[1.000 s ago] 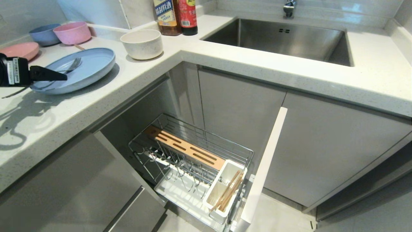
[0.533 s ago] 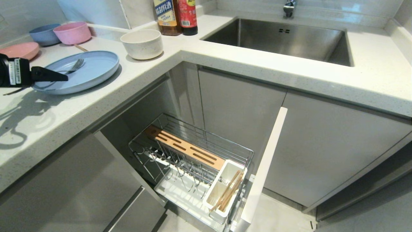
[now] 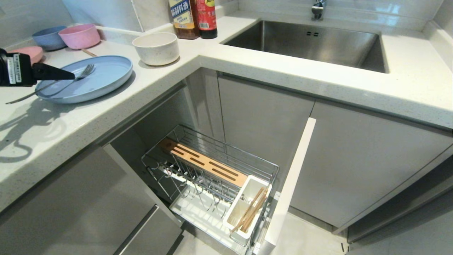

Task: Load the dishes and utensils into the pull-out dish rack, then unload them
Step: Pick up the fork and place it in the cupboard

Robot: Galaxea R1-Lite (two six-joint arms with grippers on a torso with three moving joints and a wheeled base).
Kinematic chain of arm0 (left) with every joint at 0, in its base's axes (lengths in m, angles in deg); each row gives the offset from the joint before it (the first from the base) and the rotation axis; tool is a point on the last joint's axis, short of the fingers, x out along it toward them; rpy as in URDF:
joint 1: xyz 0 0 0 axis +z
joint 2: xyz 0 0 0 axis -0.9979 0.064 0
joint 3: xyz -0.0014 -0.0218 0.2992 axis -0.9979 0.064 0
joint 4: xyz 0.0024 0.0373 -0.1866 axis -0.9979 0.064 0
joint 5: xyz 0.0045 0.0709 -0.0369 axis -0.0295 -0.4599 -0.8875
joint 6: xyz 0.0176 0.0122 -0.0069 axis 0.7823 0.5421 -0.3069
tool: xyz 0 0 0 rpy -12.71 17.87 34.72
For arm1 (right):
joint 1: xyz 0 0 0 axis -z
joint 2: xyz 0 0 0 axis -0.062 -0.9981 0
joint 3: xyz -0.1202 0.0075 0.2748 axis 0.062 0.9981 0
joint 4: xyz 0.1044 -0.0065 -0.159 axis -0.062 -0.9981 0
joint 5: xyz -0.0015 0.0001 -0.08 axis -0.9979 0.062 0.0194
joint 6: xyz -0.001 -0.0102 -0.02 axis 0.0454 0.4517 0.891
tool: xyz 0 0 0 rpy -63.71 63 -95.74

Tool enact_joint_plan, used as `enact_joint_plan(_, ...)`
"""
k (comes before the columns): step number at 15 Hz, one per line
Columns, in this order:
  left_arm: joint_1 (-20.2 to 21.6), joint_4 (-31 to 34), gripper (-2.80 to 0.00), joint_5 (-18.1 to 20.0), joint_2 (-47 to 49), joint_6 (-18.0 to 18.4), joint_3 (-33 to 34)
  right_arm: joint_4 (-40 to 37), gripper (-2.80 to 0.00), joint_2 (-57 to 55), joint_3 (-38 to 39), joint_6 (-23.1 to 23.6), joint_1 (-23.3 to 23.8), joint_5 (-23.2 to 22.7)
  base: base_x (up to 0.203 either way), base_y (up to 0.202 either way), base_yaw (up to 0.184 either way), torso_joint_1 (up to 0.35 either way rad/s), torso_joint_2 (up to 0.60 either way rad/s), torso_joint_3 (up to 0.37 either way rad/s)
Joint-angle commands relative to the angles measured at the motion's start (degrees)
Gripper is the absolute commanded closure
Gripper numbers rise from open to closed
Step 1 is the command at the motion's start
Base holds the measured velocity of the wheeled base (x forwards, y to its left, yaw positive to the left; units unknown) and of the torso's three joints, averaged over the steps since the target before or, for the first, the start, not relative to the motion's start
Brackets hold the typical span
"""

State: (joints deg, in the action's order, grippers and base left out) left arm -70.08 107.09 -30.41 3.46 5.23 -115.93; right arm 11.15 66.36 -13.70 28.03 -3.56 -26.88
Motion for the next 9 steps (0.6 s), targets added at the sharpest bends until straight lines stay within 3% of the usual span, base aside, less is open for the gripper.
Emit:
enact_joint_plan(1, -0.88, 0.29, -2.80, 0.24, 0.11, 0.03, 0.46, 0.01, 0.00, -0.02, 0.09, 0.00, 0.00, -0.01, 0.000, 0.000, 0.000, 0.000, 0.00, 0.000)
enact_joint_plan(9, -1.92, 0.21, -2.80, 0.53, 1.76, 0.02, 1.27, 0.01, 0.00, -0.02, 0.09, 0.00, 0.00, -0.01, 0.000, 0.000, 0.000, 0.000, 0.00, 0.000)
